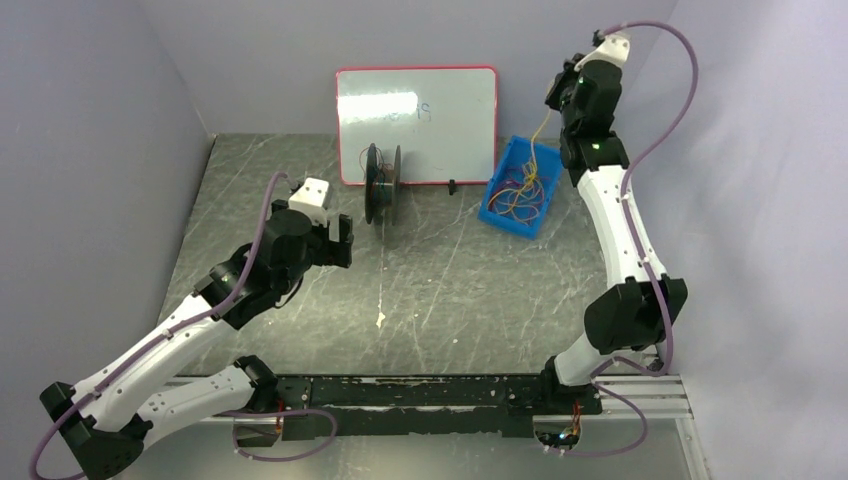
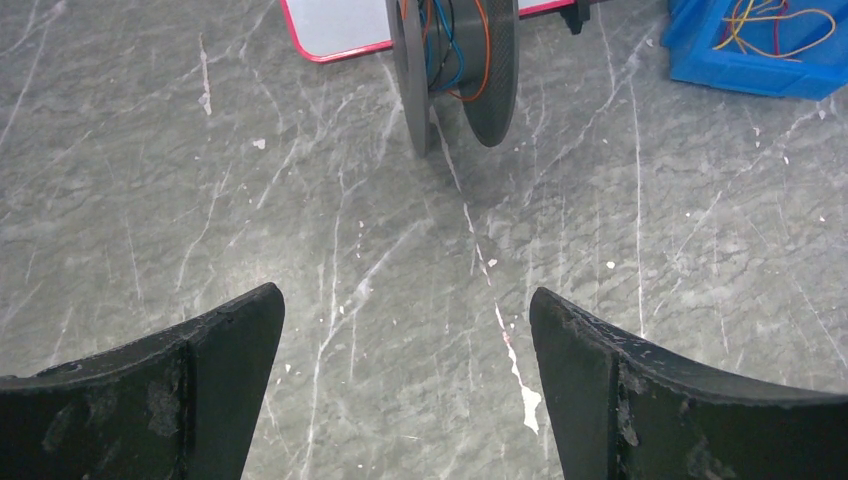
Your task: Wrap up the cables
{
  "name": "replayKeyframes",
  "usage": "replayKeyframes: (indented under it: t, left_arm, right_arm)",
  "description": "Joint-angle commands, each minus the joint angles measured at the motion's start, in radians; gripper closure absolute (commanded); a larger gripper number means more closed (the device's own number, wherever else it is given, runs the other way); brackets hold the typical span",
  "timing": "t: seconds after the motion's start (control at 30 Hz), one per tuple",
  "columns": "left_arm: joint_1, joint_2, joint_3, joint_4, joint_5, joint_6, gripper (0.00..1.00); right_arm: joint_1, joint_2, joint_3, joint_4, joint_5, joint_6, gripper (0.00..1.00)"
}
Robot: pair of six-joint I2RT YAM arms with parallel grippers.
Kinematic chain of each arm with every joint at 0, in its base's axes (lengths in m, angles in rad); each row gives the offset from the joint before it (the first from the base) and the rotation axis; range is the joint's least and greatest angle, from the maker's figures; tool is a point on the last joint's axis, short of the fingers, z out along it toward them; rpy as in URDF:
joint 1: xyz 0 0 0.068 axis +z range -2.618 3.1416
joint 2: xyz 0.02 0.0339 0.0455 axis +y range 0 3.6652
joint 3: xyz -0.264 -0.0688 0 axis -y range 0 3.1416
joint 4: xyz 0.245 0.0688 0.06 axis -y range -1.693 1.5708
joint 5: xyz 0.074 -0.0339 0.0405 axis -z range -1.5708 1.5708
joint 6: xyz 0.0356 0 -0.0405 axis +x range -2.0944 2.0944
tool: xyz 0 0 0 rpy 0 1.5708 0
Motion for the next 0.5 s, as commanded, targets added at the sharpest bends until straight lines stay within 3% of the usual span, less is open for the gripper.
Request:
replayKeyframes:
  t: [0.0, 0.27, 0.47]
  left_arm:
    - [-0.003, 0.006, 0.004, 0.015, 0.025, 0.013, 0.03]
    - [-0.001, 0.046, 0.018, 0.044, 0.096, 0.023, 0.02]
    - [-0.002, 0.120, 0.089, 0.069, 0.260, 0.026, 0.02]
  right_arm:
    - [0.004, -0.025, 0.098, 0.003, 0.009, 0.004, 1.00]
    - [0.004, -0.021, 0.230, -0.024, -0.011, -0.003, 1.00]
    - [0.004, -0.018, 0.341, -0.049, -0.027, -0.001, 1.00]
